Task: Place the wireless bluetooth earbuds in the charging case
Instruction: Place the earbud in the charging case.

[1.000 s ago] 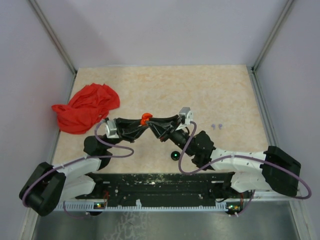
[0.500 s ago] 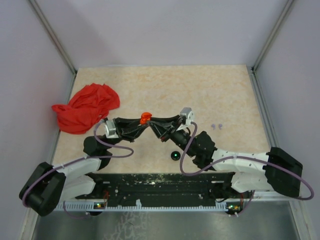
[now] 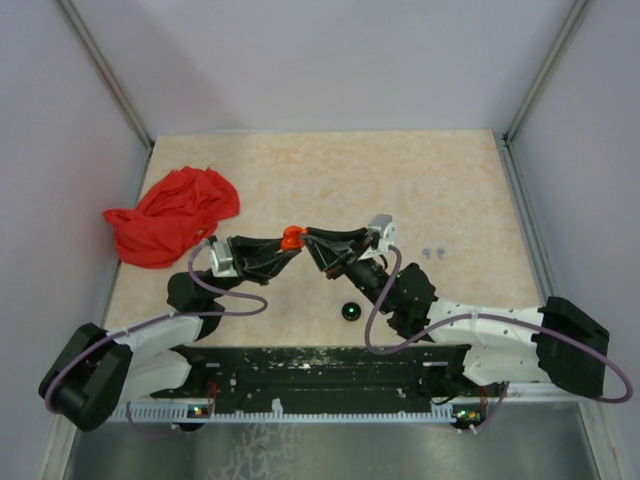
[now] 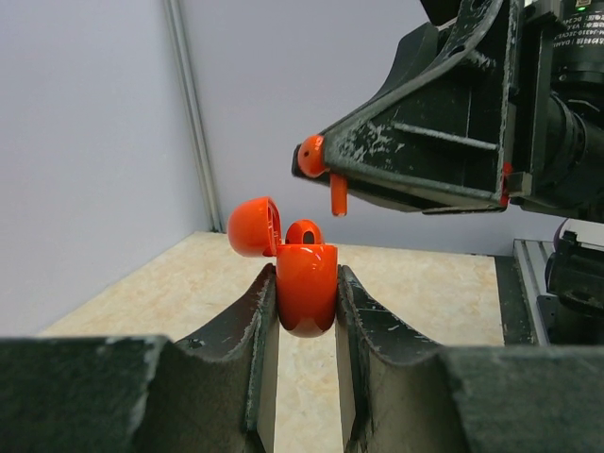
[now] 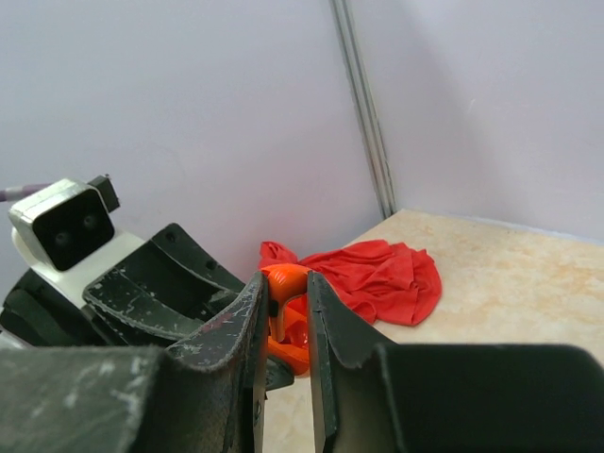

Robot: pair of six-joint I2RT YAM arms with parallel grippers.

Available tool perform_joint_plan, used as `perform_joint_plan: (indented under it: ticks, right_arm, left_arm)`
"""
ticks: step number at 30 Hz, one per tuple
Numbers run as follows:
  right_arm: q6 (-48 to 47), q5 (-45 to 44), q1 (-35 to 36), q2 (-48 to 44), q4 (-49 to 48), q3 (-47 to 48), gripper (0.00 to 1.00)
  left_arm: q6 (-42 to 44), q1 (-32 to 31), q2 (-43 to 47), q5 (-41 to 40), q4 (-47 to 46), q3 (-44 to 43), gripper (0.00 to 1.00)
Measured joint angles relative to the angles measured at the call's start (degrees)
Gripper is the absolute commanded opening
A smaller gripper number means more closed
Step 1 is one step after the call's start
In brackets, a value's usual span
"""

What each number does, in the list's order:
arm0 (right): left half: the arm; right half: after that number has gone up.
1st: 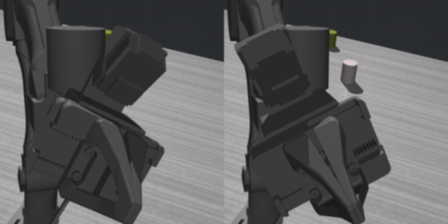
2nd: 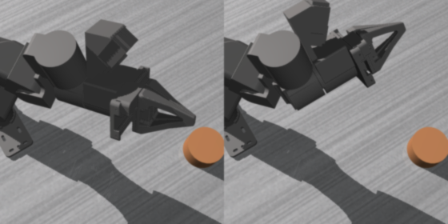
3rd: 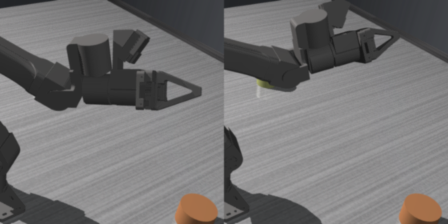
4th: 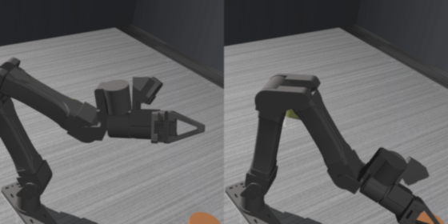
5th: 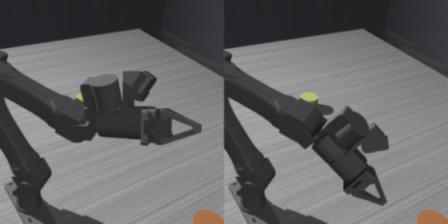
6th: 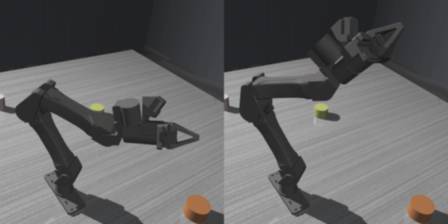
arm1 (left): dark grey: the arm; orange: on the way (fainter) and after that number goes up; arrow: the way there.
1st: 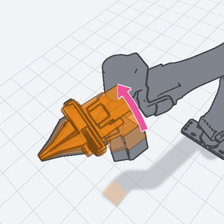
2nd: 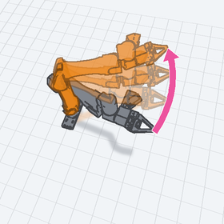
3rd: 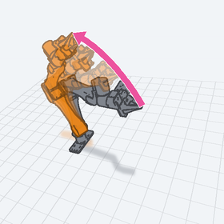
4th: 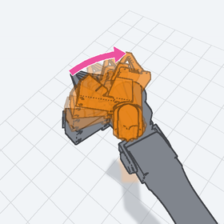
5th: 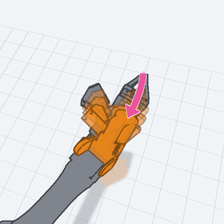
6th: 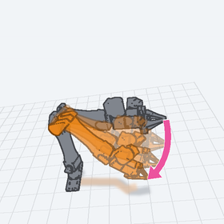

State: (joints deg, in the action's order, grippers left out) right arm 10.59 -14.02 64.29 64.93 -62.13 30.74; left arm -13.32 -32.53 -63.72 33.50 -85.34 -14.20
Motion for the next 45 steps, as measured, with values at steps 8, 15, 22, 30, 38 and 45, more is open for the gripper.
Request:
perform_joint_plan:
  ticks: [8, 15, 22, 30, 38, 45]
  right_arm:
    - [-0.5, -1.0, 0.0, 3.8, -2.1, 0.0, 0.04]
    - [0.0, -0.3, 0.0, 4.2, -2.7, 0.0, 0.04]
    - [0.5, 0.3, 0.0, 4.4, -2.8, 0.0, 0.04]
    - [0.5, 0.3, 0.0, 5.4, -3.3, 0.0, 0.07]
    - [0.6, 0.4, 0.0, 5.3, -3.2, 0.0, 0.21]
    - [1.2, 0.5, 0.0, 3.7, -1.3, -0.8, 0.28]
  left_arm:
    - [0.0, -0.1, 0.0, 0.3, 0.0, 0.0, 0.01]
    - [0.0, -0.1, 0.0, 0.3, 0.0, 0.0, 0.01]
    - [0.0, -0.2, 0.0, 0.4, 0.0, 0.0, 0.01]
    - [0.0, -0.2, 0.0, 0.2, 0.0, 0.0, 0.01]
    - [0.0, -0.2, 0.0, 0.2, 0.0, 0.0, 0.01]
    - [0.0, -0.2, 0.0, 0.1, -0.1, 0.0, 0.01]
